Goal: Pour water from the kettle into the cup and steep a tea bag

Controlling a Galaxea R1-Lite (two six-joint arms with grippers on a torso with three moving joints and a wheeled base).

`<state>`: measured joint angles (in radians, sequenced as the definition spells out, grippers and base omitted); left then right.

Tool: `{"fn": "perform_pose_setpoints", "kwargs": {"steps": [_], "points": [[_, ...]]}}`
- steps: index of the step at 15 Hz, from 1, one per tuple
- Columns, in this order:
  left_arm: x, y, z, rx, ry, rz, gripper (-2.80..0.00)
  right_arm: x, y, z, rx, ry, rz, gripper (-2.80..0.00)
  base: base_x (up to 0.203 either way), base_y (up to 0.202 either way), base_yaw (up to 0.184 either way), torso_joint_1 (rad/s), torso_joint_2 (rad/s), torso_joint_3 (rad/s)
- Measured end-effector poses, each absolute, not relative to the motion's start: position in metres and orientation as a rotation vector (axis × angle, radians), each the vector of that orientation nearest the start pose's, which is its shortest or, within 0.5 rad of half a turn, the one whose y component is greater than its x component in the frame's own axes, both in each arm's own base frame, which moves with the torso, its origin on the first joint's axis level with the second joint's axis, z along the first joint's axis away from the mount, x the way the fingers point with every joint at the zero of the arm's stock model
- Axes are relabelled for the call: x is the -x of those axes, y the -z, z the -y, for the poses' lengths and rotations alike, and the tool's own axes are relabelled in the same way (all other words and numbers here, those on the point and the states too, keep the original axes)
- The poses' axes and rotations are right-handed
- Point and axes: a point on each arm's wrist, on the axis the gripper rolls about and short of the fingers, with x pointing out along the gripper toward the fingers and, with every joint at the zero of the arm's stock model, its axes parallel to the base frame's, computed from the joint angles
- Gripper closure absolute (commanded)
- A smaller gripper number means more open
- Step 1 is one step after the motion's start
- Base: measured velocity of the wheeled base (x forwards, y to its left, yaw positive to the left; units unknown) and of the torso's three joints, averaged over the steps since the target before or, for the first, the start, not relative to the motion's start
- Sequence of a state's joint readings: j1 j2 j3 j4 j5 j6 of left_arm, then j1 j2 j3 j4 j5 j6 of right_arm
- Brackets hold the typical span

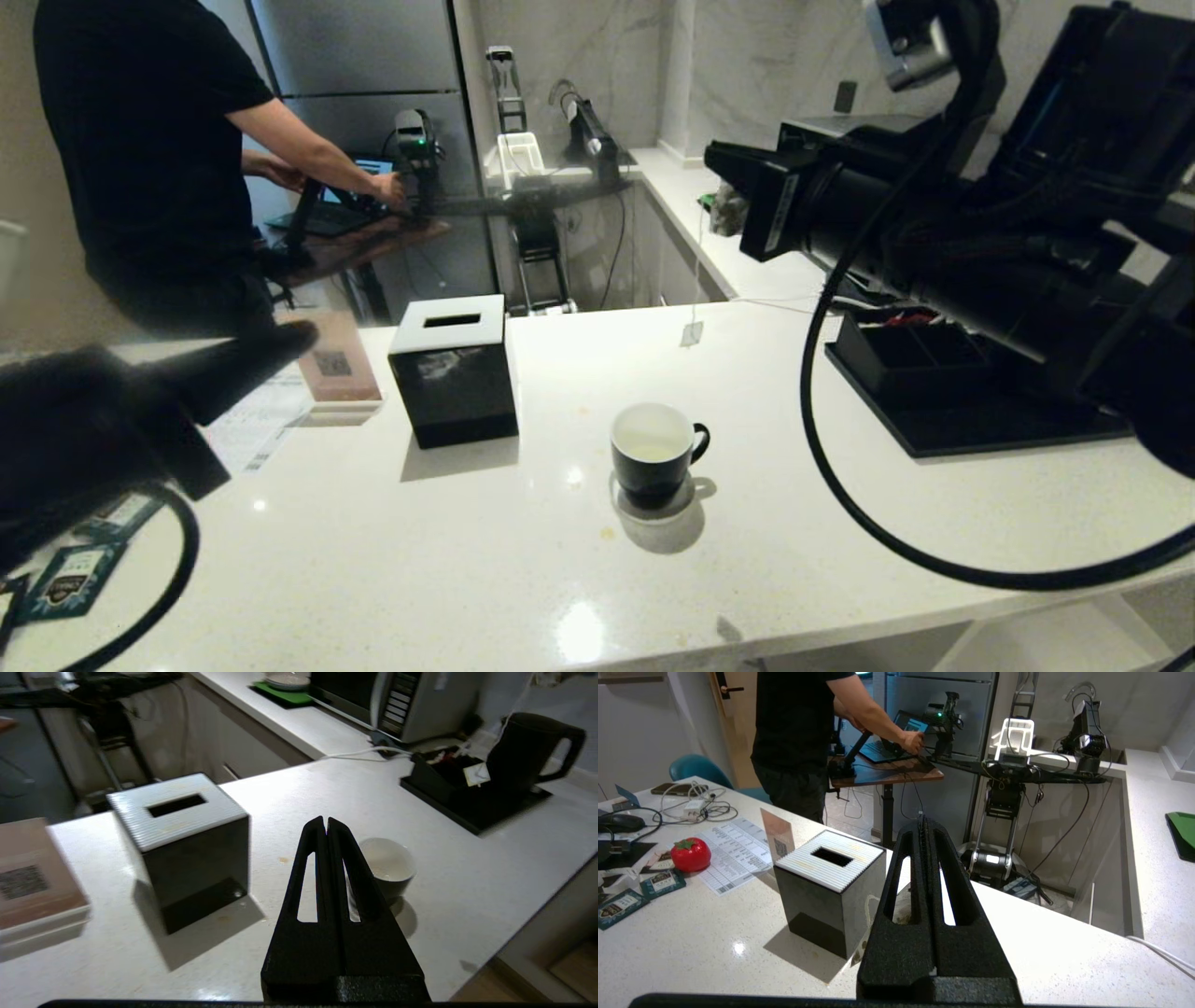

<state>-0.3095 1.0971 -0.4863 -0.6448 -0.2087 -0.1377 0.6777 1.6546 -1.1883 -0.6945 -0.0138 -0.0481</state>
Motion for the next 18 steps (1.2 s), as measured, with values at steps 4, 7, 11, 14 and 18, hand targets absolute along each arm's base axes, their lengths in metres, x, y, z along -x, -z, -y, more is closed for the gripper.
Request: {"fn": "perform_pose_setpoints", "kwargs": {"steps": [4, 7, 11, 14, 18], "points": [[-0.165, -0.230, 0.073, 0.179, 0.597, -0.034, 0.00, -0.250, -0.315, -0.201, -0.036, -0.660, 0.245, 0.00, 0.000, 0.000, 0.000, 0.000, 0.00, 0.000], [-0.180, -0.223, 0.086, 0.185, 0.629, -0.044, 0.00, -0.251, -0.315, -0.203, -0.032, -0.687, 0.245, 0.00, 0.000, 0.000, 0.000, 0.000, 0.00, 0.000], [-0.195, -0.213, 0.108, 0.226, 0.686, -0.049, 0.00, -0.251, -0.313, -0.204, -0.032, -0.693, 0.242, 0.00, 0.000, 0.000, 0.000, 0.000, 0.00, 0.000], [-0.203, -0.206, 0.120, 0.222, 0.714, -0.059, 0.00, -0.252, -0.312, -0.207, -0.034, -0.699, 0.244, 0.00, 0.000, 0.000, 0.000, 0.000, 0.00, 0.000], [-0.204, -0.198, 0.140, 0.213, 0.777, -0.083, 0.00, -0.248, -0.310, -0.215, -0.035, -0.725, 0.237, 0.00, 0.000, 0.000, 0.000, 0.000, 0.00, 0.000]]}}
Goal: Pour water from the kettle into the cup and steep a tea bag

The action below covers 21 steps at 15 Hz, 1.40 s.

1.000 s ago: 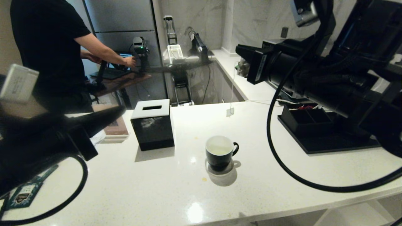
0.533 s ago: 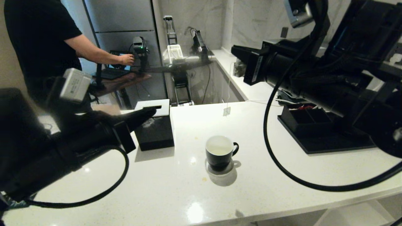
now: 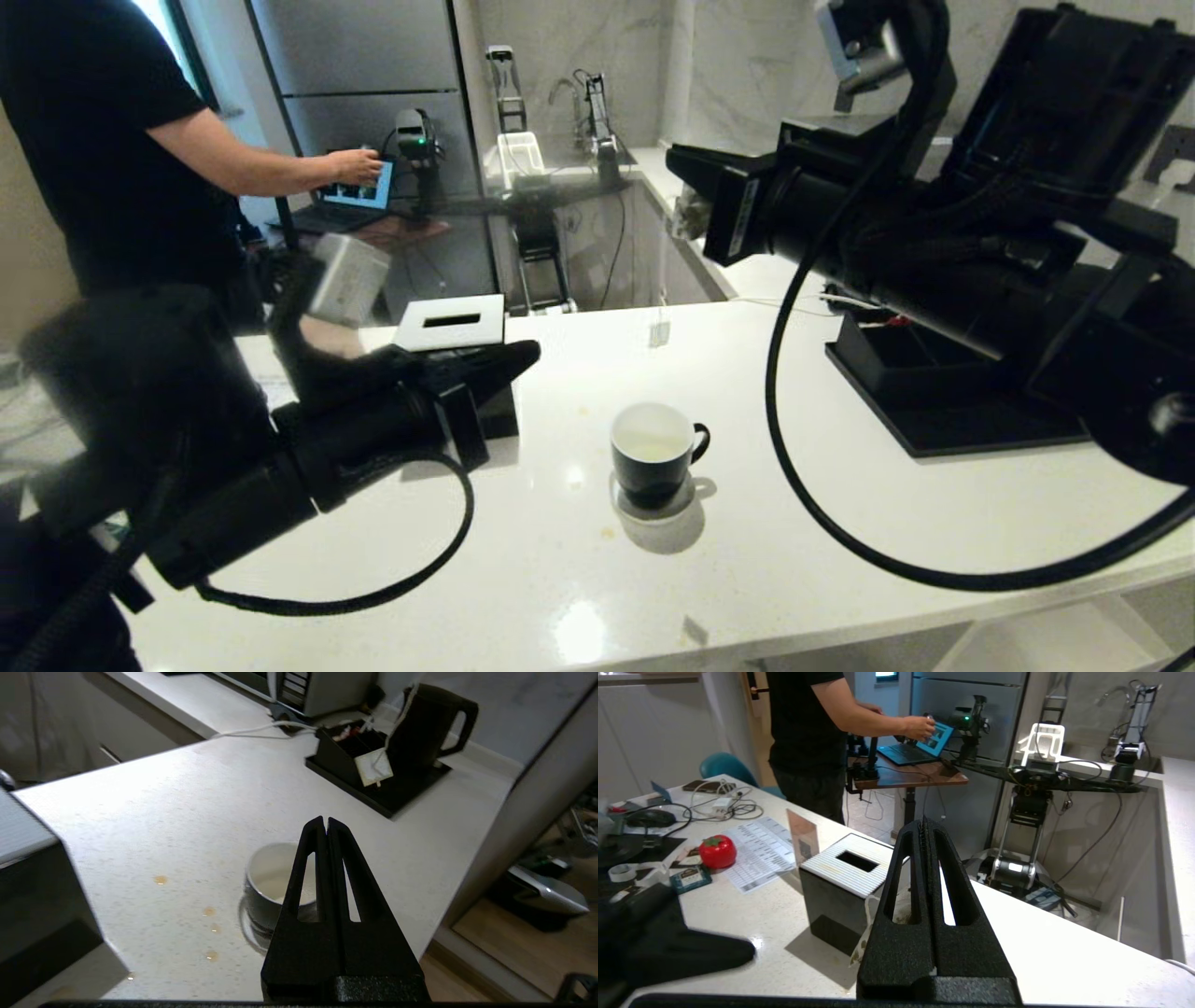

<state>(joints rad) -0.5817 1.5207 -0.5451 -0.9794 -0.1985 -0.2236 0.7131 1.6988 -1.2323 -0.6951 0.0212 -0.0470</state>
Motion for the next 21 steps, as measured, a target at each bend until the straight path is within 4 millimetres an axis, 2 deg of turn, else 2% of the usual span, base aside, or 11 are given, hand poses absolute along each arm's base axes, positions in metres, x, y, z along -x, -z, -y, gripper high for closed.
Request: {"fn": "perform_pose_setpoints", "kwargs": {"steps": [1, 2, 5, 9, 13, 21], "points": [[-0.205, -0.196, 0.144, 0.200, 0.787, -0.086, 0.00, -0.247, -0.309, -0.217, -0.034, -0.730, 0.235, 0.00, 0.000, 0.000, 0.000, 0.000, 0.00, 0.000], [-0.206, -0.194, 0.146, 0.180, 0.793, -0.087, -2.80, -0.247, -0.308, -0.218, -0.034, -0.733, 0.232, 0.00, 0.000, 0.000, 0.000, 0.000, 0.00, 0.000], [-0.211, -0.191, 0.156, 0.159, 0.812, -0.080, -2.80, -0.245, -0.307, -0.222, -0.034, -0.746, 0.228, 0.00, 0.000, 0.000, 0.000, 0.000, 0.00, 0.000], [-0.221, -0.193, 0.170, 0.183, 0.842, 0.013, -2.80, -0.245, -0.306, -0.223, -0.034, -0.750, 0.227, 0.00, 0.000, 0.000, 0.000, 0.000, 0.00, 0.000], [-0.224, -0.187, 0.187, 0.178, 0.881, 0.014, -2.80, -0.245, -0.306, -0.223, -0.034, -0.751, 0.228, 0.00, 0.000, 0.000, 0.000, 0.000, 0.00, 0.000], [-0.227, -0.180, 0.208, 0.201, 0.925, 0.104, -2.80, -0.244, -0.306, -0.222, -0.034, -0.748, 0.226, 0.00, 0.000, 0.000, 0.000, 0.000, 0.00, 0.000]]}}
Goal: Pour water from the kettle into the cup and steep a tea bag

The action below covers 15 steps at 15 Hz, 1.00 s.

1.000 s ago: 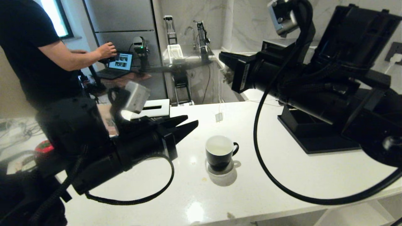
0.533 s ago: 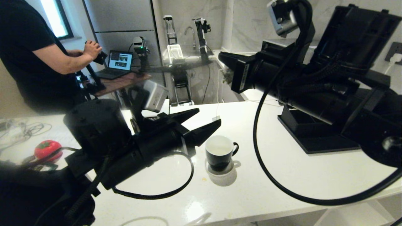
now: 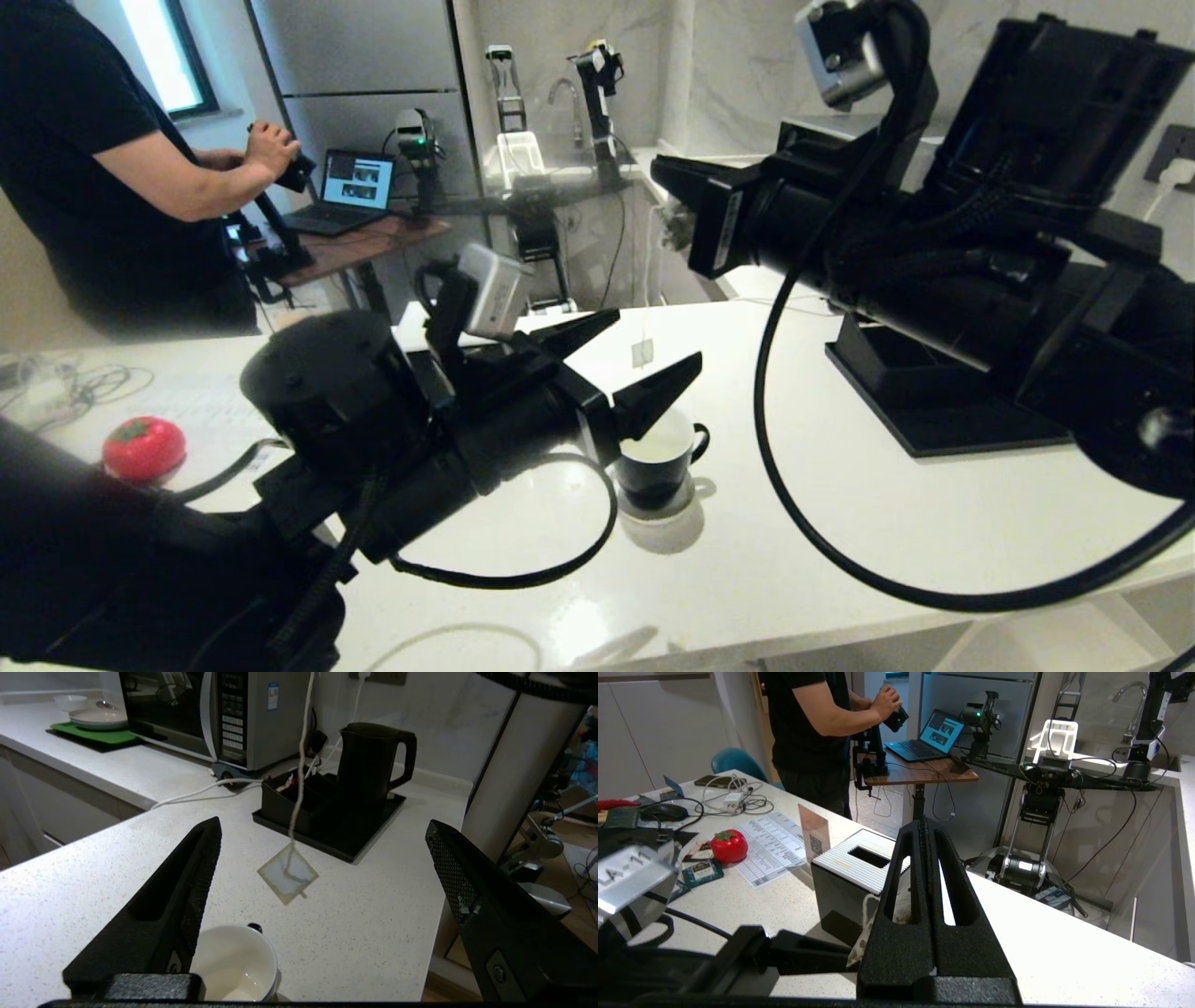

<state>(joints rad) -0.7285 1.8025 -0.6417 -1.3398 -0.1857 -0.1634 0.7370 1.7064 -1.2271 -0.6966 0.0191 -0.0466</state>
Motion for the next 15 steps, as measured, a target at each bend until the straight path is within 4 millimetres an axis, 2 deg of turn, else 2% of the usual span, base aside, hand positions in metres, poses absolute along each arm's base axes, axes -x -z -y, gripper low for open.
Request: {"fn": "perform_pose_setpoints", "kwargs": {"steps": [5, 15], "points": [[-0.2271, -0.1728, 0.2126, 0.198, 0.898, 0.082, -2.80, -0.2439, -0.3061, -0.2220, -0.035, -0.748, 0.229, 0.00, 0.000, 0.000, 0.000, 0.000, 0.00, 0.000], [-0.2287, -0.1710, 0.2147, 0.199, 0.889, 0.082, -2.80, -0.2441, -0.3045, -0.2223, -0.033, -0.748, 0.225, 0.00, 0.000, 0.000, 0.000, 0.000, 0.00, 0.000]]}}
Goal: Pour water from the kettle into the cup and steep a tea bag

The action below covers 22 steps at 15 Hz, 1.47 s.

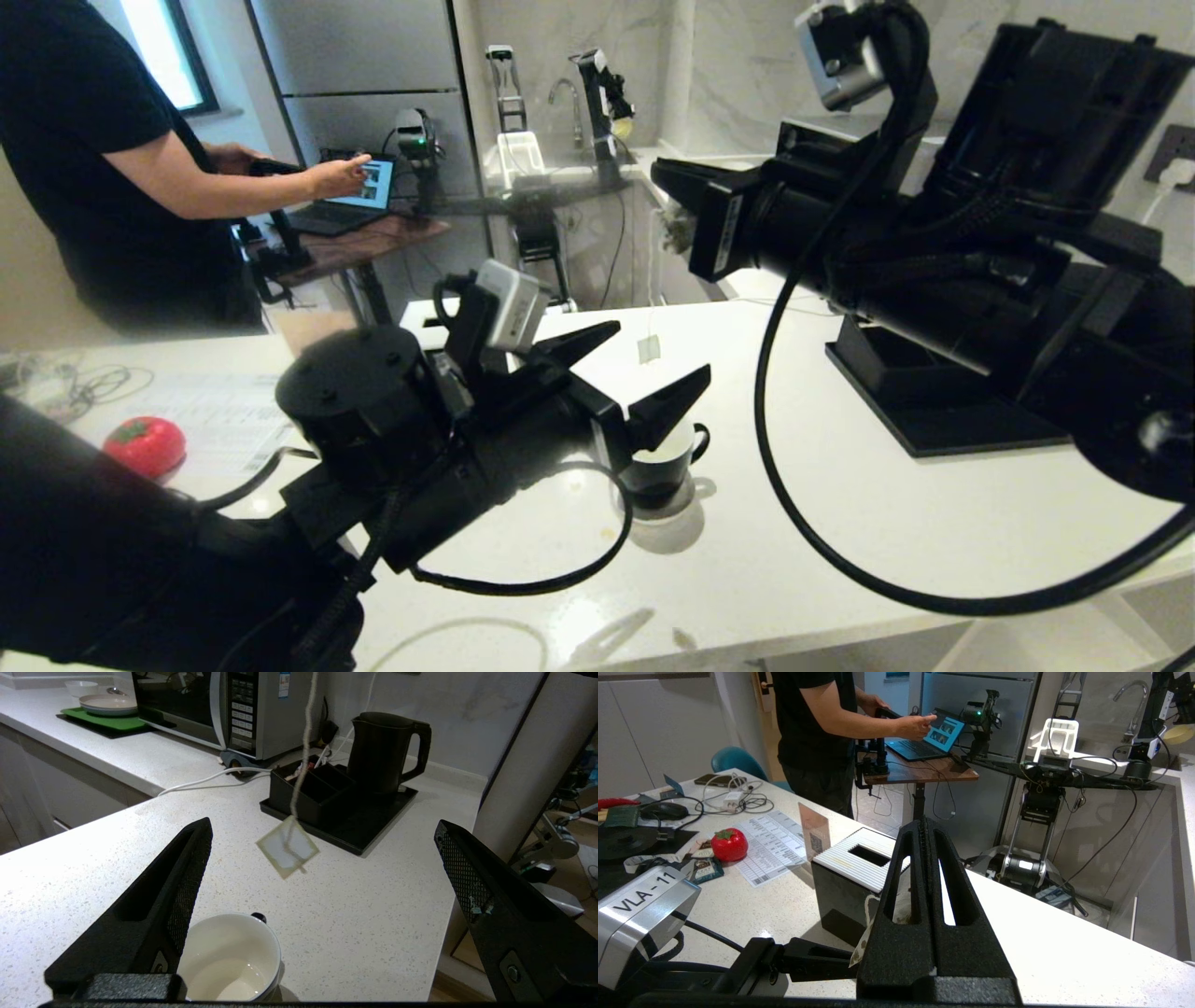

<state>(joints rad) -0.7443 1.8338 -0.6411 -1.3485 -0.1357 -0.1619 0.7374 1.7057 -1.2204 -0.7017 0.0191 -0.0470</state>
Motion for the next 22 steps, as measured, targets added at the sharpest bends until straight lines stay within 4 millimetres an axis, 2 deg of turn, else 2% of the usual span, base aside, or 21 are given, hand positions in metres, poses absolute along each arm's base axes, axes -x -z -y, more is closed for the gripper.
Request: {"fn": "perform_pose_setpoints", "kwargs": {"steps": [14, 15, 22], "points": [[-0.233, -0.165, 0.217, 0.199, 0.885, 0.084, -2.80, -0.244, -0.305, -0.222, -0.036, -0.749, 0.226, 0.00, 0.000, 0.000, 0.000, 0.000, 0.00, 0.000], [-0.234, -0.164, 0.217, 0.199, 0.883, 0.083, 0.00, -0.244, -0.305, -0.222, -0.035, -0.748, 0.226, 0.00, 0.000, 0.000, 0.000, 0.000, 0.00, 0.000], [-0.236, -0.160, 0.217, 0.197, 0.865, 0.074, 0.00, -0.245, -0.304, -0.223, -0.034, -0.749, 0.223, 0.00, 0.000, 0.000, 0.000, 0.000, 0.00, 0.000]]}}
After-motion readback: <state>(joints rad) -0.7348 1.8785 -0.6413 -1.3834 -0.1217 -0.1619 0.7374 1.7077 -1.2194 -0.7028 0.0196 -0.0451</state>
